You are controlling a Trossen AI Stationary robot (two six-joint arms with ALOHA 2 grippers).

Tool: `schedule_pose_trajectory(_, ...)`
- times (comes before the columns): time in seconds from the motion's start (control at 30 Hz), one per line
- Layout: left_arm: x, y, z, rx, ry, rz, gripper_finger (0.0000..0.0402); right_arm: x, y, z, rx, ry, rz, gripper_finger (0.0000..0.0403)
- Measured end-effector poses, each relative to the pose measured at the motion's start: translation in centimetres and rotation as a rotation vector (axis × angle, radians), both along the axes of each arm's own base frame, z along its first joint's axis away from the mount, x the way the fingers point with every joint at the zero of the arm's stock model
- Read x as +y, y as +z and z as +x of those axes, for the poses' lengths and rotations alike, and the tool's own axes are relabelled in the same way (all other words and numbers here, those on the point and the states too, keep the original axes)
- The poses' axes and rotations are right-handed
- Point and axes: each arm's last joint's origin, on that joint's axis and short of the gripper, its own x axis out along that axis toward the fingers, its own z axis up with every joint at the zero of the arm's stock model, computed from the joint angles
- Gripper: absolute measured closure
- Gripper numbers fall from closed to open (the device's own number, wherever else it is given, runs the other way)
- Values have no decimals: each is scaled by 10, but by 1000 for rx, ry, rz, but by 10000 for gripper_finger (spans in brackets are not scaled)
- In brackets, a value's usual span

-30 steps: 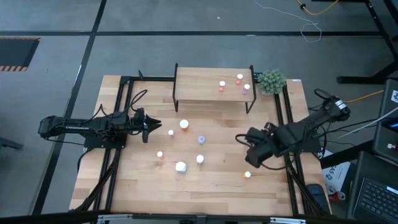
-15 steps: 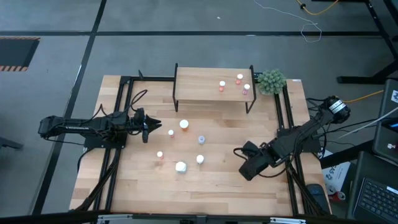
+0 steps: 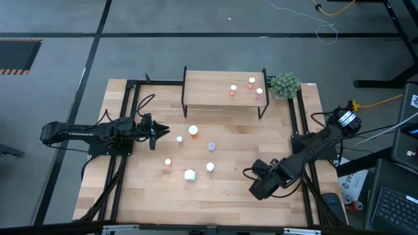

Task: Pick and place medicine bottles onto shelf by color
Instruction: Put the small yellow pill bottle on the shelf

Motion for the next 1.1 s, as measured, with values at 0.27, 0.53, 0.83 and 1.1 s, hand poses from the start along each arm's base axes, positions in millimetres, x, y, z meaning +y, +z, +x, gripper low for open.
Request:
schedule_pose_trajectory(0.27, 0, 0, 0, 2, 0, -1, 308, 5, -12, 4, 38, 7, 25, 189)
schedule_pose_trajectory(0.53, 0, 0, 0, 2, 0, -1, 308, 6, -18, 5, 62, 8, 15, 189)
schedule_pose_trajectory(0.83, 0, 0, 0, 2, 0, -1, 308, 5, -18, 5, 64, 7, 2, 234)
schedule_pose_trajectory(1.1, 0, 0, 0, 2, 0, -1, 308, 3, -17, 10, 42, -60, 24, 298)
